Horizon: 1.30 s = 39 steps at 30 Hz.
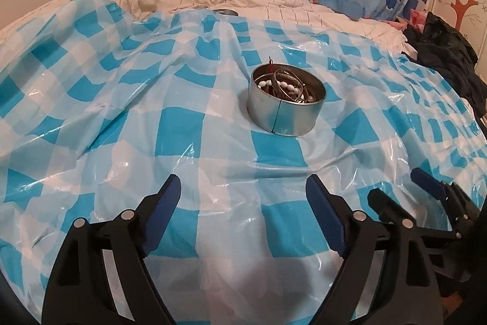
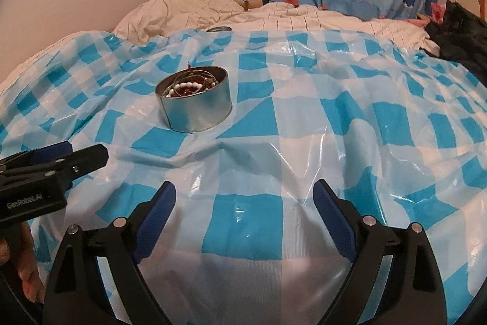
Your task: Organize jewelry
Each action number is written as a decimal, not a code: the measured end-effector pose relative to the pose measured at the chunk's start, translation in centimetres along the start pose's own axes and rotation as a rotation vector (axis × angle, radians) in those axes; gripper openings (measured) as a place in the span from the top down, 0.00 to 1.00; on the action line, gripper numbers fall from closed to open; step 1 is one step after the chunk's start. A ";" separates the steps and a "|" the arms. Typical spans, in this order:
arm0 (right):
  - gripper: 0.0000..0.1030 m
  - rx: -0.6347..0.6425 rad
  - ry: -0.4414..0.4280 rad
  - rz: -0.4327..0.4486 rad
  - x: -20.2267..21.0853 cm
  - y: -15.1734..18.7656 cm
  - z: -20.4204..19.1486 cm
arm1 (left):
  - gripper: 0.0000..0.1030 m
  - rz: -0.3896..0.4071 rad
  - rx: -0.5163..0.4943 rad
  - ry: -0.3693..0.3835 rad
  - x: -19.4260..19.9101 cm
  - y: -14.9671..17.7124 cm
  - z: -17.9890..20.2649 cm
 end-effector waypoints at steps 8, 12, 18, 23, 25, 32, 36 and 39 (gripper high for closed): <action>0.15 -0.008 -0.004 0.003 0.0 -0.1 0.2 | 0.17 0.004 -0.018 -0.008 -0.3 -0.2 0.7; 0.14 -0.009 -0.003 0.005 0.0 -0.1 0.2 | 0.16 0.001 -0.016 -0.013 -0.4 -0.2 0.6; 0.13 -0.007 -0.002 0.004 0.0 -0.1 0.2 | 0.15 0.001 -0.005 -0.022 -0.4 -0.1 0.1; 0.13 -0.001 -0.001 0.000 -0.1 -0.1 0.2 | 0.14 -0.003 -0.005 -0.025 -0.5 -0.1 0.0; 0.13 0.000 0.000 0.000 -0.2 0.0 0.2 | 0.13 -0.011 -0.003 -0.031 -0.7 -0.1 -0.1; 0.12 -0.001 -0.001 0.000 -0.2 0.0 0.2 | 0.08 -0.008 -0.016 -0.062 -0.9 -0.2 -0.2; 0.12 -0.001 -0.001 -0.002 -0.2 0.1 0.2 | 0.08 0.010 -0.032 -0.077 -0.7 -0.3 -0.1; 0.12 -0.001 -0.001 -0.002 -0.3 0.0 0.2 | 0.08 0.019 -0.033 -0.078 -0.7 -0.4 -0.1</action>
Point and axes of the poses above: each gripper's, at about its wrist camera, not at the fingertips, and x roughly against the way its jaws point, z to its right, y to its underside, the point moved 7 cm from there along -x, roughly the way its jaws point, and after that the axes turned 6 degrees about -y, right-handed, at the moved point
